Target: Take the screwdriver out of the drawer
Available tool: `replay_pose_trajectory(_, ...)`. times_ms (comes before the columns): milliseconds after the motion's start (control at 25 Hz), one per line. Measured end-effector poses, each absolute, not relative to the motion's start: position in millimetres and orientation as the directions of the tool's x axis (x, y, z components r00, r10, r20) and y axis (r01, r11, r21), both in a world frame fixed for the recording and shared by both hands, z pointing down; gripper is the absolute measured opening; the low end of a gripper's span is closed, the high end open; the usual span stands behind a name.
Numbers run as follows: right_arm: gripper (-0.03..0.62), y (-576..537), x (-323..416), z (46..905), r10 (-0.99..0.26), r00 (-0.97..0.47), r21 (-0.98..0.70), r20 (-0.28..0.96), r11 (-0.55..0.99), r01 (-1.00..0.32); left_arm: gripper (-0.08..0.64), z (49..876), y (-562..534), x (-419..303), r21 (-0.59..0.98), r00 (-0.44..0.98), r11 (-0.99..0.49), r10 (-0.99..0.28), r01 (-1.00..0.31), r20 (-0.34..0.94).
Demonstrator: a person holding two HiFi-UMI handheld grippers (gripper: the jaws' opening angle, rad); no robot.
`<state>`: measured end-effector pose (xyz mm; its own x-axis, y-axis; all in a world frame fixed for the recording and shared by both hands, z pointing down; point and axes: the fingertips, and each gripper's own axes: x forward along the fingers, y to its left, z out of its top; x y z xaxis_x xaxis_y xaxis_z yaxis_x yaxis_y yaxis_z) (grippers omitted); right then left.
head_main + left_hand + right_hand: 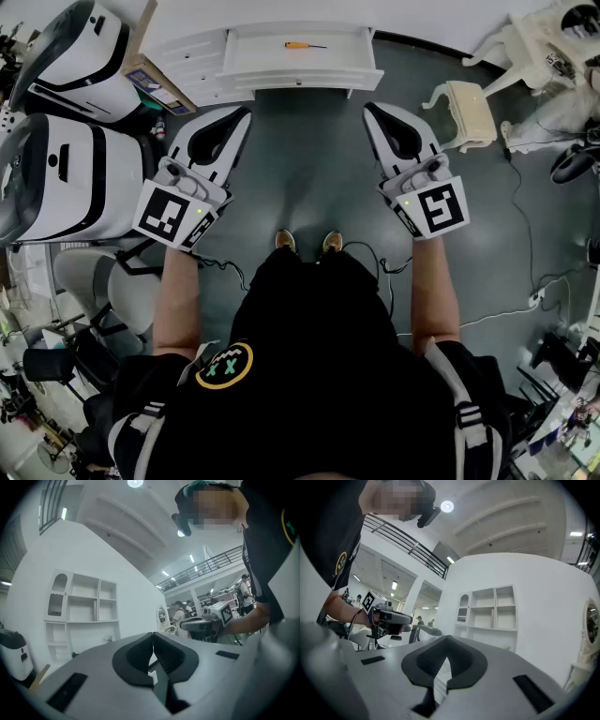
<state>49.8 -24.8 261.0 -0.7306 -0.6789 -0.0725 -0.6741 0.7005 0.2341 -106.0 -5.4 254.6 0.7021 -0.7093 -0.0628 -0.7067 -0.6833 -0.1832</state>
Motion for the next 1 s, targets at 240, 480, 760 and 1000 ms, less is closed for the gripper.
replay_pose_trajectory(240,0.025,-29.4,51.5,262.2,-0.680,-0.730,0.233,-0.067,0.701,-0.674,0.020,253.9,-9.3,-104.5,-0.184,0.702,-0.683,-0.709,-0.707,-0.064)
replay_pose_trajectory(480,0.026,-28.3,50.5,260.1,-0.669,-0.737,0.204,-0.091,0.712,-0.672,0.020,255.6,-9.0,-105.7,-0.184,0.702,-0.683,-0.709,-0.707,-0.063)
replay_pose_trajectory(760,0.032,-32.3,51.4,264.4,-0.667,-0.740,0.179,-0.084,0.721,-0.670,0.020,256.5,-10.3,-104.3,-0.183,0.703,-0.684,-0.709,-0.706,-0.060)
replay_pose_trajectory(1000,0.186,-34.1,48.2,267.5,-0.644,-0.762,0.153,-0.070,0.748,-0.646,0.020,257.4,-12.3,-105.5,-0.180,0.701,-0.683,-0.711,-0.708,-0.059)
